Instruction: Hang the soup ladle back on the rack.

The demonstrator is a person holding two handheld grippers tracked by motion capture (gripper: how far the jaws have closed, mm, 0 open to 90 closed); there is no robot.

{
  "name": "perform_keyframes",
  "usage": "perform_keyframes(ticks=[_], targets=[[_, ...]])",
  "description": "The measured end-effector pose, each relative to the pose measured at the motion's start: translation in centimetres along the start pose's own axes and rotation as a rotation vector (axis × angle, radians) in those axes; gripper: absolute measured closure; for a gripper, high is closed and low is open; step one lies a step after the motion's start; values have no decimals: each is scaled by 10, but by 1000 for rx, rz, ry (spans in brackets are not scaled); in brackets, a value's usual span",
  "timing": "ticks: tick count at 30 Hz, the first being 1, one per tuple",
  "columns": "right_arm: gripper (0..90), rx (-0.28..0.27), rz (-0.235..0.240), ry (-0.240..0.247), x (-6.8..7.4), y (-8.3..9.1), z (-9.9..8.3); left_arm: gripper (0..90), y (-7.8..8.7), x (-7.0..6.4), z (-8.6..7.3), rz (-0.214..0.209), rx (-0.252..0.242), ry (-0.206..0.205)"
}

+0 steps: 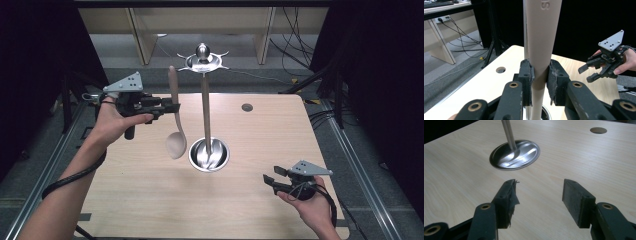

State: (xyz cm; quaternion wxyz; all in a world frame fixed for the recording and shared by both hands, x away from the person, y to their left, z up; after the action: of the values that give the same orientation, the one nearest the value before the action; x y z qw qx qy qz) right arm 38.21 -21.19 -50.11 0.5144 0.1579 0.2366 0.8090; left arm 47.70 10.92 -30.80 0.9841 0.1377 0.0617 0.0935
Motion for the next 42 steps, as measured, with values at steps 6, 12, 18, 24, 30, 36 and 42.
perform_keyframes(ticks=[6,12,18,24,30,36,42], targets=[[451,2,5,-9,1,1,0,741,-1,-1,2,-5,10,-6],[451,2,5,-9,1,0,0,741,-3,0,3,-5,12,-4],[451,7,3,-16,1,1,0,741,-5,0,4,-7,23,1],[452,3,5,-10,1,0,0,741,-7,1,3,-9,29,10],[452,2,5,-10,1,0,0,741,-8,2,3,-13,36,16],[452,2,4,-9,1,0,0,741,-11,3,2,-19,41,22],[451,2,4,-10,1,0,0,741,-14,4,2,-27,51,23]])
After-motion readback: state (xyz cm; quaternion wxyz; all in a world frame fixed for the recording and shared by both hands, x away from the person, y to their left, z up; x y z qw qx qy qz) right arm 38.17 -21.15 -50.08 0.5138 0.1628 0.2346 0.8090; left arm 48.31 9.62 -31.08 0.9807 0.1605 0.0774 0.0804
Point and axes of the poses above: each handheld gripper's, and its own axes: y roughly backward along the jaws, z roughly out of its top, x roughly to its left, the point moved 9 cm from there along -y, roughly forward along the jaws, and after that the axes turned 14 degrees about -z, right-handed, at the moved point
